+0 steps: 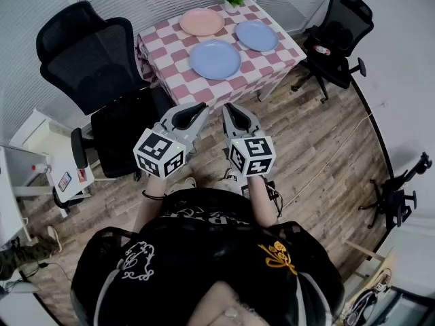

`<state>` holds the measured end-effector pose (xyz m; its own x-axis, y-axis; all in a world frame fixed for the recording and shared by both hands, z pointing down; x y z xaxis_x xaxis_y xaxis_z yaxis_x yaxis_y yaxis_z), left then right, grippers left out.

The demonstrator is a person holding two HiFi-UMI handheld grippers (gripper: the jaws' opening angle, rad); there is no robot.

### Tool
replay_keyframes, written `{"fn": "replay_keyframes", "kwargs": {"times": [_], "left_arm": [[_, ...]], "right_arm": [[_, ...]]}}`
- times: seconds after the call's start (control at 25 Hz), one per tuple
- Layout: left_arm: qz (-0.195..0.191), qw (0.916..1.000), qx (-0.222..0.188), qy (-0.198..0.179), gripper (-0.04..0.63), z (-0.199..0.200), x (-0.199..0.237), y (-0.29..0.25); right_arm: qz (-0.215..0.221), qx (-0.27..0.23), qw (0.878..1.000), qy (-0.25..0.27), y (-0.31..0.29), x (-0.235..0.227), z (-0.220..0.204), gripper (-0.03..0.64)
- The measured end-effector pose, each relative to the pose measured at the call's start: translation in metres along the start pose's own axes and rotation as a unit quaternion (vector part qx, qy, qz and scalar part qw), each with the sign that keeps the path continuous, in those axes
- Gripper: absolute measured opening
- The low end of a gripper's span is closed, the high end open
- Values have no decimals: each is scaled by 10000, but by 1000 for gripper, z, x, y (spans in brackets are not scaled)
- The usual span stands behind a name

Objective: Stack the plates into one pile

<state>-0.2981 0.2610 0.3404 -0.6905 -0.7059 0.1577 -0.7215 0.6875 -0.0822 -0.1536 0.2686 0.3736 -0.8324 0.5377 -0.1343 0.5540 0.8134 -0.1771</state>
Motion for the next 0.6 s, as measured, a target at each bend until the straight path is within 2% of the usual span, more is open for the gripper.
{"fn": "replay_keyframes", "kwargs": {"times": [0.4, 0.6], "left_arm": [[332, 9993, 177, 68, 41, -8, -22, -40], [625, 9974, 316, 165, 41, -17, -32, -67]], "right_arm": [[218, -23, 9995, -228, 11, -56, -2, 29], [578, 145, 9979, -256, 21, -89, -6, 31]]}}
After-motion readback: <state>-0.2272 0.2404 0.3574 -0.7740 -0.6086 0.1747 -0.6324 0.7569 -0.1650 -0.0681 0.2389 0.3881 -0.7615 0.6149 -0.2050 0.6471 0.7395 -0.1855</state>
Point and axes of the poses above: the fingertips, and each gripper's own axes: y backward along the fingers, x to its left, z out of its top, the point moved 7 cm from there along y, backward along the fingers, and after that the axes turned 10 degrees about z, right-handed, at the moved point
